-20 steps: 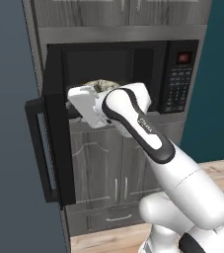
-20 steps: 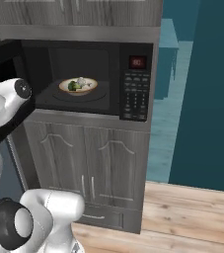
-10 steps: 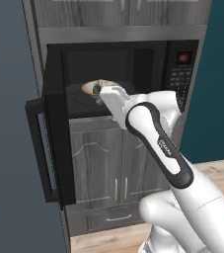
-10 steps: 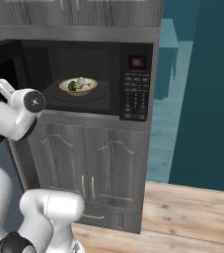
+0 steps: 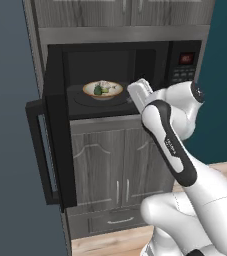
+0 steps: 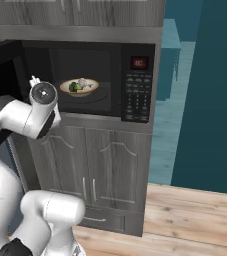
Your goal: The microwave is finished heating the fish and broccoli. Take the bowl containing the food and place it on the dining counter.
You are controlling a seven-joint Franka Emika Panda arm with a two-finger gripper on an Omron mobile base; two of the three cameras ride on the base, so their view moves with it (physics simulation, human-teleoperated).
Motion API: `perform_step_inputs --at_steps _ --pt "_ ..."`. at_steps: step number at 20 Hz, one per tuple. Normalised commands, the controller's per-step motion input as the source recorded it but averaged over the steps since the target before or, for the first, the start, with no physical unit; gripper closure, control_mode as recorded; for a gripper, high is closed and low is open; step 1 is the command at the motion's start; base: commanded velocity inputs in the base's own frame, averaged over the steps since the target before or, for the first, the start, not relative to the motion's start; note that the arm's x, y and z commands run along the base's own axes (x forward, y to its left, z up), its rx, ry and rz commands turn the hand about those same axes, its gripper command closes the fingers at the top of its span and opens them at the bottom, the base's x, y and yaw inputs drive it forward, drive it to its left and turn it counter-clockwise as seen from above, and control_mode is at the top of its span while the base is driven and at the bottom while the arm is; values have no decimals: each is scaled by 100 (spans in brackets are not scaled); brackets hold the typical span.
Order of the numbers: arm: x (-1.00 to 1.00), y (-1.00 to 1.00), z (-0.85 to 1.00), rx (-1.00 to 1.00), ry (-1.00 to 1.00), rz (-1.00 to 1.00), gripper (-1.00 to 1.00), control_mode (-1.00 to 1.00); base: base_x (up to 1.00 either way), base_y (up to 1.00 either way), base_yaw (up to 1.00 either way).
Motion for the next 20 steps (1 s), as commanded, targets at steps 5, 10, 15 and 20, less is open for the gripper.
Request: perform_step_inputs --at_steps 5,10,15,20 --pt "17 -18 -2 0 2 0 -100 -100 0 0 0" --pt "80 -26 0 2 1 0 -100 -100 0 0 0" --pt "84 -35 -10 3 9 2 -100 -100 0 0 0" --pt "65 0 -21 0 4 0 -100 -100 0 0 0"
